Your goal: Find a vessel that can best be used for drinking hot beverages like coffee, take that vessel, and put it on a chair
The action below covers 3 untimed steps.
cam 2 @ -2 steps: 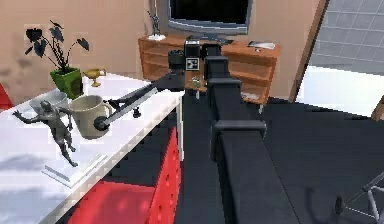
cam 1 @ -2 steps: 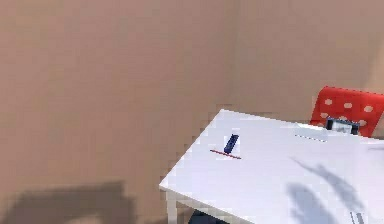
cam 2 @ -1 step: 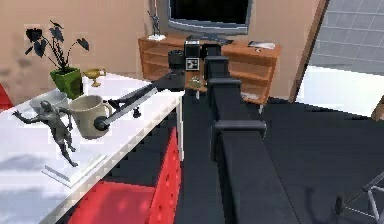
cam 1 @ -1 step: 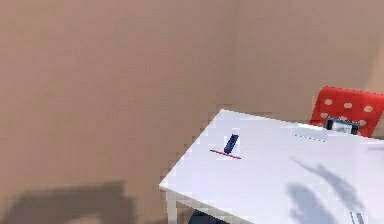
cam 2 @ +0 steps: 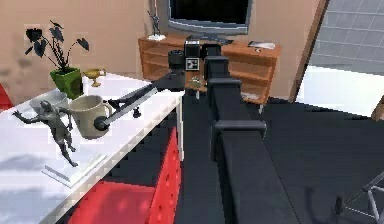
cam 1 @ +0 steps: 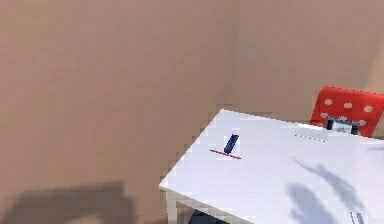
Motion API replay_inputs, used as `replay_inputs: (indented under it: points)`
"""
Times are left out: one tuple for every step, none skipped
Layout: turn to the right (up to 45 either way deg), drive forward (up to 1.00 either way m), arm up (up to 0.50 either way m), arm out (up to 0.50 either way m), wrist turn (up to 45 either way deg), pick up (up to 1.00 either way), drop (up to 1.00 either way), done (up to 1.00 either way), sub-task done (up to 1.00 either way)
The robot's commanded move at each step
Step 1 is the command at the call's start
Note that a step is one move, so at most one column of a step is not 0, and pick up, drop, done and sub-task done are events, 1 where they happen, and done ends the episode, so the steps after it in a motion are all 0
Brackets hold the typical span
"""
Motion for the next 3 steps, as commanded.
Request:
replay_inputs:
  points:
    - [0.0,0.0,0.0,0.0,0.0,0.0,1.0,0.0,0.0]
    - [0.0,0.0,0.0,-0.1,0.0,0.0,0.0,0.0,0.0]
    - [0.0,0.0,0.0,0.0,0.0,0.0,0.0,1.0,0.0]
